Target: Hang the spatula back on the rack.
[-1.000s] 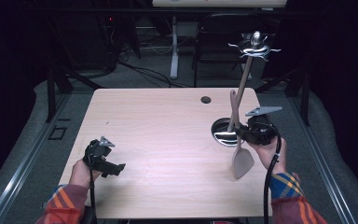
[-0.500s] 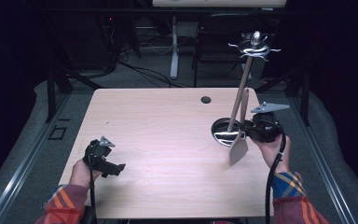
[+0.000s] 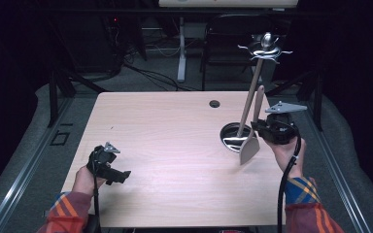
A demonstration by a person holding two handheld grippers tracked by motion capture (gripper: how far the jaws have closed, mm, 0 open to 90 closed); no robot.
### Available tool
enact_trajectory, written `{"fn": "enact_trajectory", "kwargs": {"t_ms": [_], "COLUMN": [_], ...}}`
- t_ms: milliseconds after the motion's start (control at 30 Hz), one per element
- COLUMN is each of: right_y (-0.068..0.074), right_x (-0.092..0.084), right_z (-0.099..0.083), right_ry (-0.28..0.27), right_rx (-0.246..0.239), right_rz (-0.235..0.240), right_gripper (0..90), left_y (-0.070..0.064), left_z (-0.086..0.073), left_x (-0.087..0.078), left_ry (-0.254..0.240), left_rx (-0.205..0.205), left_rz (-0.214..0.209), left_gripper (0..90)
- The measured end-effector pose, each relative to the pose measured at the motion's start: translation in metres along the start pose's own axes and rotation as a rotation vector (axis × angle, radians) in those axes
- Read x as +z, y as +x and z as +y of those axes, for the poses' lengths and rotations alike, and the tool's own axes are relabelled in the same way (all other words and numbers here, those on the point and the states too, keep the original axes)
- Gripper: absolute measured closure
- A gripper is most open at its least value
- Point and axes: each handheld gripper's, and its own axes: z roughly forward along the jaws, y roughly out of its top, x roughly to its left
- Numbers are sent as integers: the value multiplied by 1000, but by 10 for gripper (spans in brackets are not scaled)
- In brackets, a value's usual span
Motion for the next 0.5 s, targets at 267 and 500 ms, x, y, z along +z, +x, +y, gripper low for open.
{"fn": "enact_trajectory", "kwargs": {"t_ms": [267, 500], "right_y": [-4, -11], "right_x": [-4, -10], "right_z": [6, 9], "right_ry": [-19, -42], "right_rx": [2, 10], "right_rz": [-21, -39], "right_gripper": [777, 777], "left_y": [0, 0], "left_z": [0, 0], "left_x": [0, 0], "left_ry": [3, 1], "left_rx": [-3, -5], "left_rz": [-3, -1], "left_gripper": [21, 20]}}
